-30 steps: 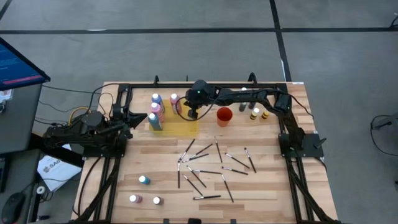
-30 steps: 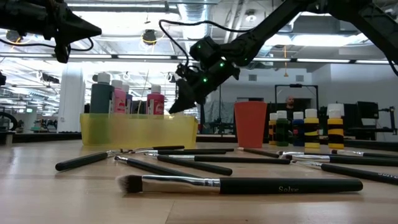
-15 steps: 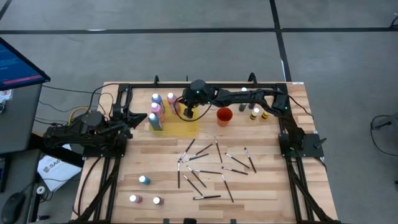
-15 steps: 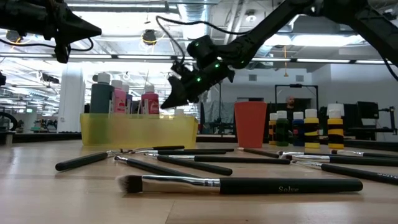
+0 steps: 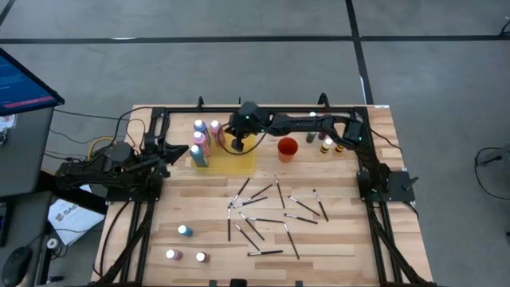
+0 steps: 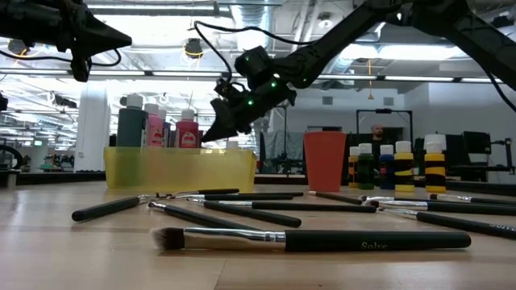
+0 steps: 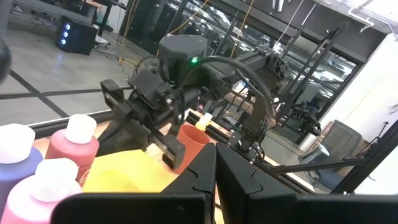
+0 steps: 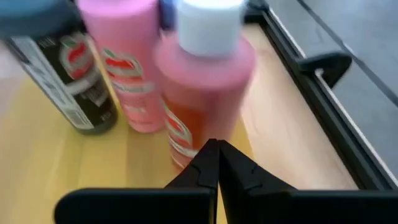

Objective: Pick & Place Paint Supplies
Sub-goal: Put the pink bottle into the yellow bin, then put the yellow paint bottle into the yellow bin

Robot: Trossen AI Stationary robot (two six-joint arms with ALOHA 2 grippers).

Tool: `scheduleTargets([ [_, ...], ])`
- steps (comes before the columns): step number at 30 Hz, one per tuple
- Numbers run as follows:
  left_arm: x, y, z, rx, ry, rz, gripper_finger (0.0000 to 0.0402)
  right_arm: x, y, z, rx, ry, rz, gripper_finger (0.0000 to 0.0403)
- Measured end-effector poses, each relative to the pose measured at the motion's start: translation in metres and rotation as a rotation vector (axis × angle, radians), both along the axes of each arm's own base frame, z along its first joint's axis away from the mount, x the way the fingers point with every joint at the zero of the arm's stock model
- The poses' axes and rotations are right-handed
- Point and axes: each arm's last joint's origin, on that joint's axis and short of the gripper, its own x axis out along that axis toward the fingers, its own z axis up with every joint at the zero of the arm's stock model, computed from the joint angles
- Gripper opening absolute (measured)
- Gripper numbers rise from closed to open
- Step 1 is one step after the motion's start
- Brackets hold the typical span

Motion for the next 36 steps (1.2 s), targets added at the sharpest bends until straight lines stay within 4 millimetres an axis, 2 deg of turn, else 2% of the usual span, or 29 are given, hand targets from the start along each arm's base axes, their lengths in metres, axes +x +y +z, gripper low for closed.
scheduleTargets([
  [8, 0.0, 0.0, 0.0, 0.001, 0.0, 0.001, 0.0001, 0.003, 0.01, -0.003, 0.008, 0.022, 0.021, 0.0],
  [10, 0.0, 0.0, 0.0, 0.001, 0.0, 0.001, 0.0001, 0.01, 0.014, -0.01, -0.003, -0.012, 0.03, 0.0],
  [14, 0.0, 0.0, 0.0, -0.001, 0.0, 0.0, 0.0001, 0.015, 0.015, -0.029, 0.027, 0.027, 0.025, 0.0],
  [18, 0.0, 0.0, 0.0, -0.001, 0.0, 0.001, 0.0001, 0.018, 0.014, -0.023, 0.02, -0.005, 0.023, 0.0],
  [27, 0.0, 0.0, 0.0, 0.0, 0.0, 0.001, 0.0001, 0.014, 0.014, -0.025, 0.031, 0.041, 0.02, 0.0],
  [29, 0.0, 0.0, 0.0, 0.0, -0.001, 0.001, 0.0001, 0.01, 0.016, -0.013, 0.04, 0.058, 0.017, 0.0],
  [33, 0.0, 0.0, 0.002, -0.029, -0.033, -0.004, 0.0001, -0.007, 0.02, 0.04, 0.053, 0.057, 0.006, 0.0],
  [36, 0.0, -0.001, 0.003, -0.064, -0.062, -0.046, 0.0001, -0.027, 0.024, 0.072, 0.071, 0.102, -0.003, 0.0],
])
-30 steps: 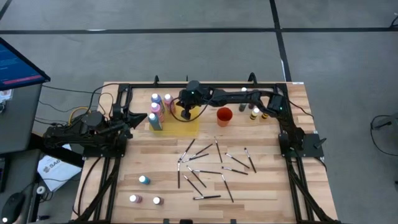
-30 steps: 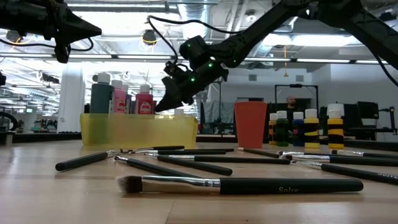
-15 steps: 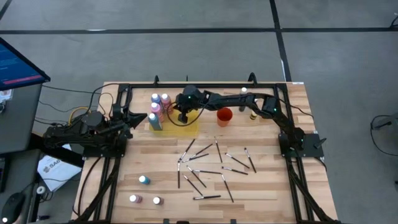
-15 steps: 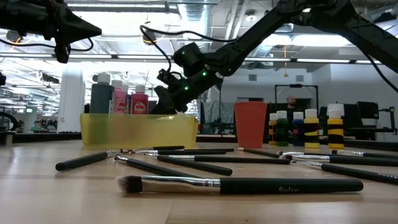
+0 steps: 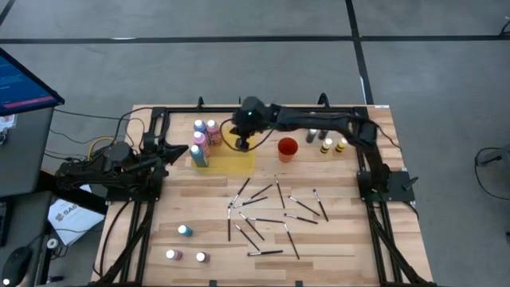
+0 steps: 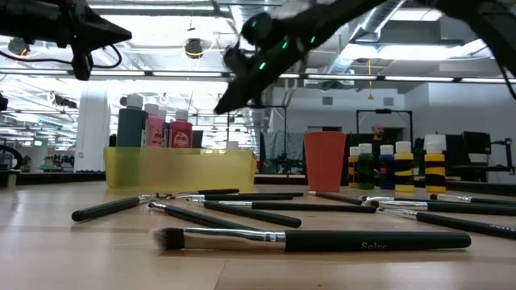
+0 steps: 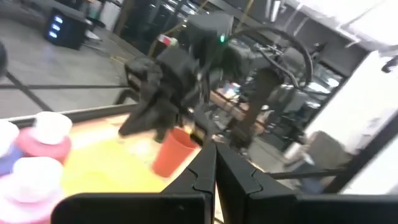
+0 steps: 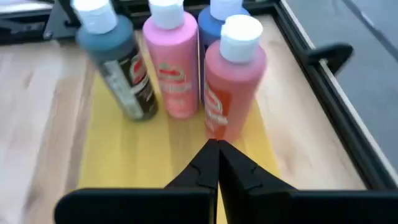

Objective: Pick & Place Paint Supplies
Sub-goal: Put the yellow paint bottle into the yellow bin

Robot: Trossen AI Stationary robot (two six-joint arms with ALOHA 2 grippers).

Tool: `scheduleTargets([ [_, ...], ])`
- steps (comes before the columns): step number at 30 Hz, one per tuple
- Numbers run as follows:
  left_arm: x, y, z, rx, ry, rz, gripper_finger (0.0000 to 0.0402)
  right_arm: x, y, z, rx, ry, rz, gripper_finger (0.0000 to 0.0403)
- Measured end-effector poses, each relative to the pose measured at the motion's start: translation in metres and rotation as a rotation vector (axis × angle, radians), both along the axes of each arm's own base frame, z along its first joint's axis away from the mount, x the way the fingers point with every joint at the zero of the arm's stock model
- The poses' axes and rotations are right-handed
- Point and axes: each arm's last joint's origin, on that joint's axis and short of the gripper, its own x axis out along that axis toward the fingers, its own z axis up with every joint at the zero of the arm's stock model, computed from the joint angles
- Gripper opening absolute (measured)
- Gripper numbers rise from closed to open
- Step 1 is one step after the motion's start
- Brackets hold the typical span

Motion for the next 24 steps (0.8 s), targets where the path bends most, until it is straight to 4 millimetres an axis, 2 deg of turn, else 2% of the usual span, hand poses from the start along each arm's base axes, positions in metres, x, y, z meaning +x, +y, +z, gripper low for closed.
scheduleTargets([
  [5, 0.0, -0.001, 0.0, -0.007, -0.006, -0.027, 0.0001, -0.043, 0.004, 0.052, -0.046, 0.096, -0.092, 0.0],
  [8, 0.0, 0.0, 0.0, -0.008, -0.006, -0.002, 0.0001, -0.07, -0.002, 0.064, -0.03, 0.21, -0.19, 0.0009],
  [10, 0.0, 0.001, 0.0, -0.009, -0.007, 0.02, 0.0001, -0.087, -0.01, 0.067, 0.006, 0.278, -0.27, 0.0031],
  [15, -0.001, 0.001, 0.0, -0.011, -0.007, 0.052, 0.0001, -0.122, -0.045, 0.055, 0.109, 0.446, -0.458, 0.0122],
  [19, -0.001, 0.002, 0.001, -0.012, -0.011, 0.063, 0.0001, -0.145, -0.075, 0.04, 0.144, 0.477, -0.559, 0.0201],
  [22, -0.001, 0.002, 0.001, -0.012, -0.014, 0.065, 0.0001, -0.164, -0.094, 0.028, 0.189, 0.508, -0.64, 0.024],
  [24, -0.001, 0.002, 0.001, -0.012, -0.014, 0.067, 0.0001, -0.174, -0.104, 0.022, 0.21, 0.518, -0.68, 0.0252],
])
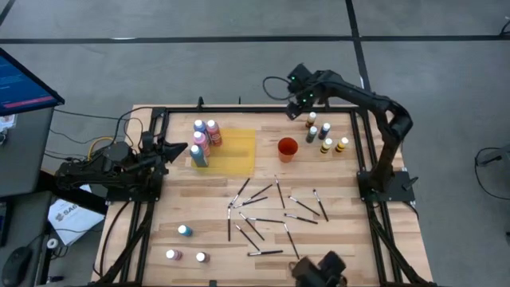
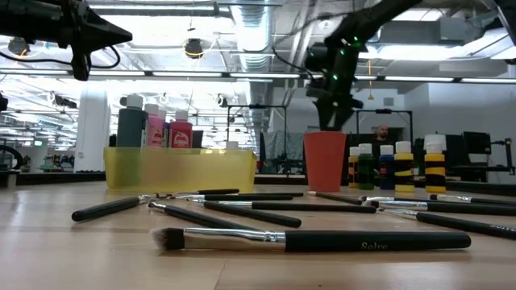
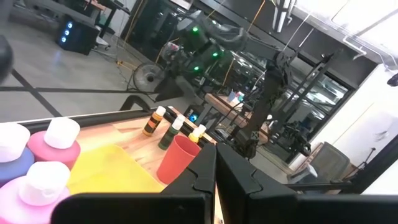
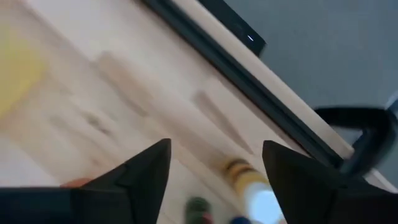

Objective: Pick & Place Paint Supplies
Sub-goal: Put the yellow paint bottle into the yellow bin

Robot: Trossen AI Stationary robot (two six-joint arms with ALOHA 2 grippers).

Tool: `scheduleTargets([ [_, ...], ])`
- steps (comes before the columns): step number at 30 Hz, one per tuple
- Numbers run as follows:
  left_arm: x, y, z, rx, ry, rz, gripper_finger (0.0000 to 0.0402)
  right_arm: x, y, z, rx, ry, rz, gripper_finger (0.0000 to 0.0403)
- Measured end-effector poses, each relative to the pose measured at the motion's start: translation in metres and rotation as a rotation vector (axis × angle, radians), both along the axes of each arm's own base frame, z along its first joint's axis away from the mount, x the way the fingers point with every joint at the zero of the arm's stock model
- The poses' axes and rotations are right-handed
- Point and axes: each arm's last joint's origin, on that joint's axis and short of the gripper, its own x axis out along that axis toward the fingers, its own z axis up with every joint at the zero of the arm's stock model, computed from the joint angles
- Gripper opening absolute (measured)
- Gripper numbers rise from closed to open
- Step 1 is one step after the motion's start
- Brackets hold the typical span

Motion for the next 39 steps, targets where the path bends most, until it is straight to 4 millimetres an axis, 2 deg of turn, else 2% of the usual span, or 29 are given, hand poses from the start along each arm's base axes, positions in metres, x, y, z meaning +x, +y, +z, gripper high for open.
scheduleTargets([
  [6, 0.0, 0.0, 0.0, 0.0, 0.0, 0.0, 0.0001, -0.015, -0.013, -0.009, 0.011, 0.014, -0.046, 0.0254],
  [16, 0.0, 0.0, 0.0, -0.001, 0.0, 0.018, 0.0001, -0.024, -0.005, -0.04, 0.08, 0.082, -0.056, 0.0254],
  [21, 0.0, 0.0, 0.0, -0.001, 0.001, 0.018, 0.0001, -0.026, -0.002, -0.049, 0.098, 0.101, -0.054, 0.0254],
  [27, 0.0, 0.001, 0.0, -0.001, 0.001, 0.023, 0.0001, -0.028, -0.001, -0.051, 0.109, 0.114, -0.051, 0.0241],
  [39, 0.0, 0.001, 0.0, -0.002, -0.001, 0.029, 0.0001, -0.03, 0.001, -0.05, 0.121, 0.141, -0.022, 0.0184],
])
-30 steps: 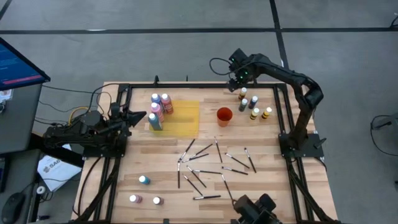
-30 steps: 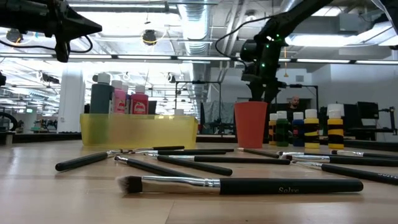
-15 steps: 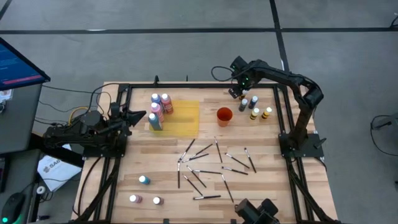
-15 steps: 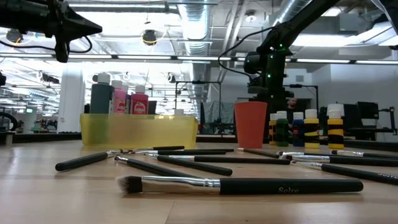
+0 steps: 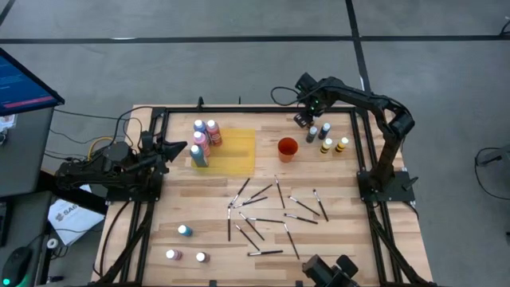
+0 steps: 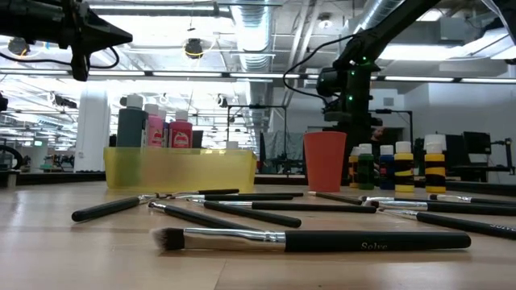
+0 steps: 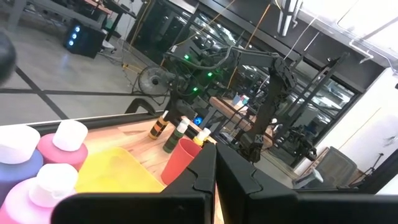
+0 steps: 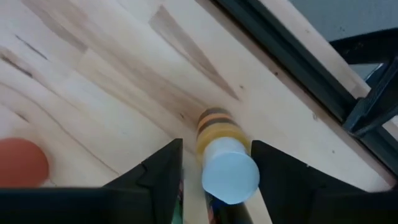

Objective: Pick & Place Paint Supplies
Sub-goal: Put the yellow paint bottle into the yellow bin

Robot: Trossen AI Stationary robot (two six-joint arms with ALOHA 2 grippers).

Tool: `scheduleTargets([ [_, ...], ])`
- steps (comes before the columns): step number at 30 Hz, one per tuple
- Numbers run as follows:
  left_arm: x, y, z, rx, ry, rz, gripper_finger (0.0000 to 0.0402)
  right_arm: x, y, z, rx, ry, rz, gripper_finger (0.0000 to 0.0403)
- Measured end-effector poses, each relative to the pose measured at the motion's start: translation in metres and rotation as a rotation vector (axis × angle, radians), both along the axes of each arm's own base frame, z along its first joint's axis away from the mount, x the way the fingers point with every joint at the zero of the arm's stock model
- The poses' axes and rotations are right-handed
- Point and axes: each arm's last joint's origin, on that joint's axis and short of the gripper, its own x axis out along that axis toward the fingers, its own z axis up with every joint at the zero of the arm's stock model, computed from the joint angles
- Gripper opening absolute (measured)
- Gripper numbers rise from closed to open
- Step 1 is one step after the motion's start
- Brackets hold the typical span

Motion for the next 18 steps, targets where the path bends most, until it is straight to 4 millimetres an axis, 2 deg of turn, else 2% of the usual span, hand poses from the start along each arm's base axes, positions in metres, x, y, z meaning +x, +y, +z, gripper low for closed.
scheduleTargets([
  [6, -0.0002, 0.0004, 0.0003, -0.001, -0.003, 0.015, 0.0001, -0.0033, -0.0006, -0.0003, 0.004, 0.026, 0.01, 0.0155],
  [11, -0.0002, 0.0004, 0.0005, -0.001, -0.005, 0.015, 0.0001, -0.0038, -0.0018, 0.0001, -0.028, 0.053, 0.01, 0.0115],
  [18, -0.0002, 0.0004, 0.0005, -0.001, -0.006, 0.015, 0.0001, -0.0021, -0.0034, 0.0016, -0.045, 0.038, 0.012, 0.0111],
])
